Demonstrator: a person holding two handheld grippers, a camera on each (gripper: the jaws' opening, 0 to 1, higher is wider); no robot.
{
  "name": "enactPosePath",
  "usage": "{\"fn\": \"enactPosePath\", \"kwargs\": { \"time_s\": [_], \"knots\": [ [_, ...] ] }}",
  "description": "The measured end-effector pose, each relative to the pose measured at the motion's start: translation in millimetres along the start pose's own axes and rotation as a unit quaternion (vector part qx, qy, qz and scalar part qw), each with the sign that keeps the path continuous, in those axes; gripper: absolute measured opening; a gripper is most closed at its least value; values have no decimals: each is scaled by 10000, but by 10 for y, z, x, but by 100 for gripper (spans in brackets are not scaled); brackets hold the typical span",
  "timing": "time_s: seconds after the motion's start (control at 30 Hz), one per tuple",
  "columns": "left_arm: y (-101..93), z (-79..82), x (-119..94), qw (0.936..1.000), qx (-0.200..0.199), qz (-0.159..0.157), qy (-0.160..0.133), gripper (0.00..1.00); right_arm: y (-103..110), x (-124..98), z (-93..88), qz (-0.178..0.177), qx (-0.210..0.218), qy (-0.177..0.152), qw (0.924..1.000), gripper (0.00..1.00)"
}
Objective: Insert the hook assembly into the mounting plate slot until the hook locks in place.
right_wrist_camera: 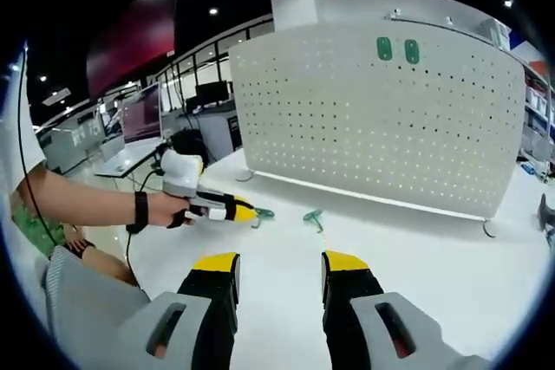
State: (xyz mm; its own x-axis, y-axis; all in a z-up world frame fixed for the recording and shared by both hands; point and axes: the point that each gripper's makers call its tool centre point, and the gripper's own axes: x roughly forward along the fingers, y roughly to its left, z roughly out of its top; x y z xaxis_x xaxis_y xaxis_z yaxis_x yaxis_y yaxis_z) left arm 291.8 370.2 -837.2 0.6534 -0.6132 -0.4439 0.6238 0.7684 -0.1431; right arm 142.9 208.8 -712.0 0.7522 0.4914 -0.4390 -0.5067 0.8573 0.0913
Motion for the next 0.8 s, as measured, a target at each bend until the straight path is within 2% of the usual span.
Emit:
{"fn": "enactPosePath", "kwargs": {
  "time_s": [0.27,0.5,0.8],
  "knots": [
    [-6,-59,58,9999,73,-20,107,11,-5,12,-11,5,-25,30,10000,38],
    [-21,-25,83,9997,218,-49,53,7,-17,15,-37,5,-47,91,9999,38],
    [-54,-47,48,9995,256,-116,150,2,-5,53,-46,44,-53,112,9999,38]
  ]
}}
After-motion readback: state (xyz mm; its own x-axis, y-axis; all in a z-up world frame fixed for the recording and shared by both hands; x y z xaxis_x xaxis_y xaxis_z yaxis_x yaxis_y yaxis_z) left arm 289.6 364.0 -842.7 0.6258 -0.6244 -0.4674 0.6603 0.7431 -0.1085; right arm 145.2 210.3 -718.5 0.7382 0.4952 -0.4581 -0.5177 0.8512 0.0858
